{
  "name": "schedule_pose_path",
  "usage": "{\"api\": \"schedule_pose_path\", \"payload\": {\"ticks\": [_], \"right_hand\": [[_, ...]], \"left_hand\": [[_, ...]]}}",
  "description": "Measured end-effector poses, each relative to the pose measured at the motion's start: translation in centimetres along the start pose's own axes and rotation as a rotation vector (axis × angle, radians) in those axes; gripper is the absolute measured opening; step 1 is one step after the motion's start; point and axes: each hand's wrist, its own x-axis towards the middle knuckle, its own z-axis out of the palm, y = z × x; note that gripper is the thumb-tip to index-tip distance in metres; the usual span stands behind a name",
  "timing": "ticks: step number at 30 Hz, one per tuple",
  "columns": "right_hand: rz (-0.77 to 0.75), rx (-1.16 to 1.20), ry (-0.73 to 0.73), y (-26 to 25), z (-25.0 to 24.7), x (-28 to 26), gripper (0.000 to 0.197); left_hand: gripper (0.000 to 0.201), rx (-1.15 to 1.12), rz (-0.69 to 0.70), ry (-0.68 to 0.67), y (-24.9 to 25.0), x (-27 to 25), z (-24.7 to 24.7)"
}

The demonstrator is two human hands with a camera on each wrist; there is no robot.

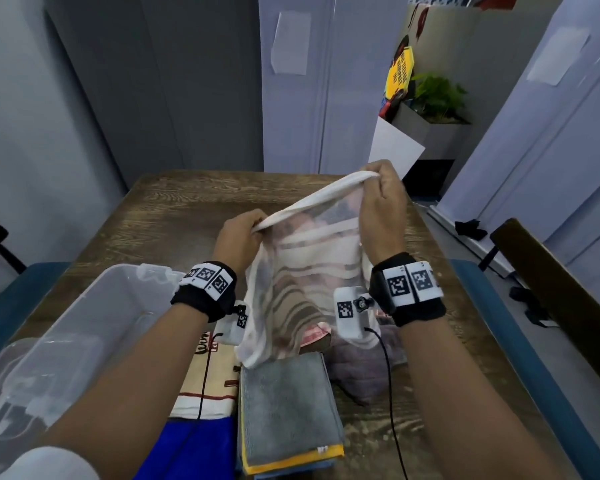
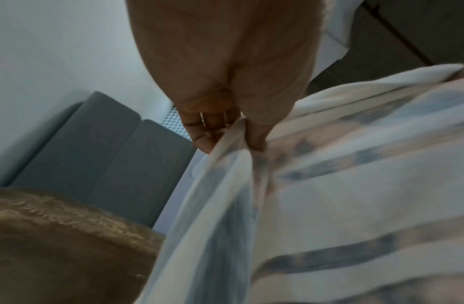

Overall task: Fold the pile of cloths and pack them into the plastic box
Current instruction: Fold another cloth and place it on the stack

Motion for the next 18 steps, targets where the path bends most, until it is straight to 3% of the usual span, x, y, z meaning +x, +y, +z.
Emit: {"api": "schedule_pose_path", "payload": {"ticks": [3,8,14,18], "right_hand": [[-0.006,0.038,0.139,-0.1,-2.0,1.4,0.018],[0.036,-0.031,0.234,0.9,-4.0,3.0,0.017],[0.085,-0.112,0.238,3.2,-4.6,2.2,0.017],[0.093,-0.121,0.225,4.1,-4.2,0.7,0.016]], "left_hand": [[0.025,0.118,-0.078,0.000,-2.9,-0.4,0.3],[0.030,0.276,-0.229,0.028,-7.1,-0.8,0.1],[0.025,0.434,-0.458,0.175,-9.5,0.2,-2.2],[0.027,0.387,-0.554,0.247,-10.2,1.2,-3.6]]}}
